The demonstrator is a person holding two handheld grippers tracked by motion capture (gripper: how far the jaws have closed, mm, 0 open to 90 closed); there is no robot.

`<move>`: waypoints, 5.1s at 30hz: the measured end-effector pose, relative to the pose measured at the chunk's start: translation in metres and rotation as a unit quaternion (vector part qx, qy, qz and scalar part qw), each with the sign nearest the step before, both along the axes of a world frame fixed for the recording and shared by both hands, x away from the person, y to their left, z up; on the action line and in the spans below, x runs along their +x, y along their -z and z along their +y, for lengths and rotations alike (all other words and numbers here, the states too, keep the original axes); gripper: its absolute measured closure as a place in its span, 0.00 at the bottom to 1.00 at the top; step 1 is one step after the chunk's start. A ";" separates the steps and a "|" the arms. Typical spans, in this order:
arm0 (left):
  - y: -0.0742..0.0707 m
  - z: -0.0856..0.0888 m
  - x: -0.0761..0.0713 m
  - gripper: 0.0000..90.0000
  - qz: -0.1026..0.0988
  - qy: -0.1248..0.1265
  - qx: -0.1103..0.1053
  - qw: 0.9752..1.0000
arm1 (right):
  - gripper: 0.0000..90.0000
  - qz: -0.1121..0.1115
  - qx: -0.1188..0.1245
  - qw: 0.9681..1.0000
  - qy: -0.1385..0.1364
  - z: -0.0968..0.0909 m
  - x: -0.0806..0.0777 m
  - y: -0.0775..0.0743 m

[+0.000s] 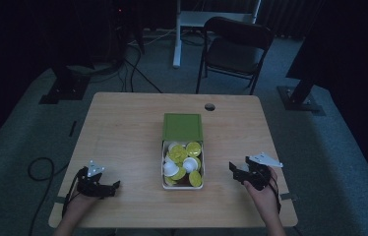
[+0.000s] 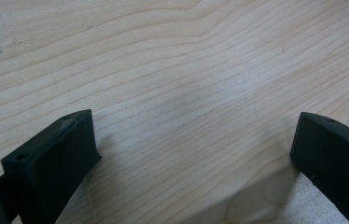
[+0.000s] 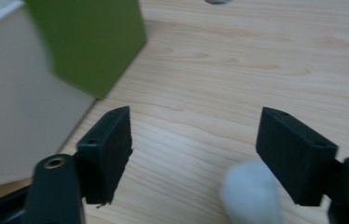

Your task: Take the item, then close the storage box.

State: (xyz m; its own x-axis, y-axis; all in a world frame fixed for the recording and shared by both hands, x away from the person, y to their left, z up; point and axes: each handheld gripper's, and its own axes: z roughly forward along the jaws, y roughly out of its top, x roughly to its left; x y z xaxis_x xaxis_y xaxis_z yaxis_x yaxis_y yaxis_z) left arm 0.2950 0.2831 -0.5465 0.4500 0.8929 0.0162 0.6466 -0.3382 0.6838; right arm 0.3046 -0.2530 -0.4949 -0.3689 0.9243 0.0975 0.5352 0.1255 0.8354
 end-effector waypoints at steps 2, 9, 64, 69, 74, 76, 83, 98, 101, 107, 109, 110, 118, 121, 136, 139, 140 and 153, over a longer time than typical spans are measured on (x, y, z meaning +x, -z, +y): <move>0.000 0.000 0.000 0.01 0.000 0.000 0.000 1.000 | 0.24 -0.003 0.000 1.000 -0.011 0.005 -0.001 -0.001; 0.000 0.000 0.000 0.01 0.000 0.000 0.000 1.000 | 0.23 -0.005 -0.003 0.999 -0.034 0.014 -0.002 0.000; 0.000 0.000 0.000 0.01 0.000 0.000 0.000 1.000 | 0.15 0.047 -0.079 0.982 -0.165 0.039 -0.011 0.049; 0.000 0.000 0.000 0.01 0.000 0.000 -0.001 1.000 | 0.15 0.050 -0.087 0.981 -0.169 0.040 -0.010 0.053; 0.000 0.000 0.000 0.01 -0.001 0.000 0.000 1.000 | 0.15 0.052 -0.091 0.980 -0.169 0.041 -0.011 0.055; 0.000 0.000 -0.001 0.01 0.000 0.008 -0.001 1.000 | 0.15 0.054 -0.088 0.980 -0.169 0.041 -0.010 0.055; -0.001 -0.003 -0.003 0.01 0.006 0.054 0.002 0.999 | 0.14 0.054 -0.087 0.980 -0.170 0.041 -0.010 0.055; -0.014 -0.026 -0.007 0.00 -0.006 0.149 -0.046 0.988 | 0.14 0.059 -0.080 0.981 -0.165 0.042 -0.009 0.054; -0.015 -0.032 -0.009 0.01 -0.009 0.168 -0.043 0.985 | 0.14 0.047 -0.062 0.983 -0.167 0.044 -0.009 0.048; -0.022 -0.047 -0.010 0.01 -0.022 0.210 -0.048 0.976 | 0.14 0.029 -0.041 0.984 -0.173 0.047 -0.012 0.037; -0.024 -0.050 -0.010 0.01 -0.026 0.214 -0.048 0.975 | 0.14 0.031 -0.037 0.983 -0.175 0.047 -0.013 0.037; -0.027 -0.054 -0.010 0.01 -0.031 0.219 -0.050 0.974 | 0.14 0.030 -0.032 0.983 -0.179 0.047 -0.014 0.036; -0.035 -0.069 -0.009 0.01 -0.033 0.231 -0.057 0.971 | 0.14 0.020 -0.011 0.979 -0.204 0.050 -0.019 0.028; -0.036 -0.072 -0.010 0.01 -0.033 0.234 -0.059 0.970 | 0.14 0.018 -0.005 0.978 -0.208 0.051 -0.019 0.027; -0.060 -0.109 -0.008 0.01 -0.071 0.282 -0.080 0.953 | 0.14 0.000 0.025 0.974 -0.224 0.054 -0.028 0.014; -0.061 -0.113 -0.006 0.00 -0.079 0.283 -0.083 0.952 | 0.14 -0.005 0.033 0.975 -0.219 0.053 -0.030 0.012; -0.061 -0.115 -0.005 0.00 -0.081 0.283 -0.082 0.952 | 0.14 -0.006 0.035 0.975 -0.217 0.053 -0.030 0.011; -0.055 -0.120 0.007 0.01 -0.101 0.261 -0.094 0.956 | 0.14 -0.025 0.070 0.975 -0.210 0.056 -0.021 0.008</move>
State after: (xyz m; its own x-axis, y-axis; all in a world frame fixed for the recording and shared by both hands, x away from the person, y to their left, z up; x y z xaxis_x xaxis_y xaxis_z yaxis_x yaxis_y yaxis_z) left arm 0.3019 0.1631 -0.4915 0.8393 0.5435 0.0106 0.2727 -0.4377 0.8568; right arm 0.2838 -0.1973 -0.5025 -0.7199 0.6695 0.1832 0.4186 0.2083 0.8840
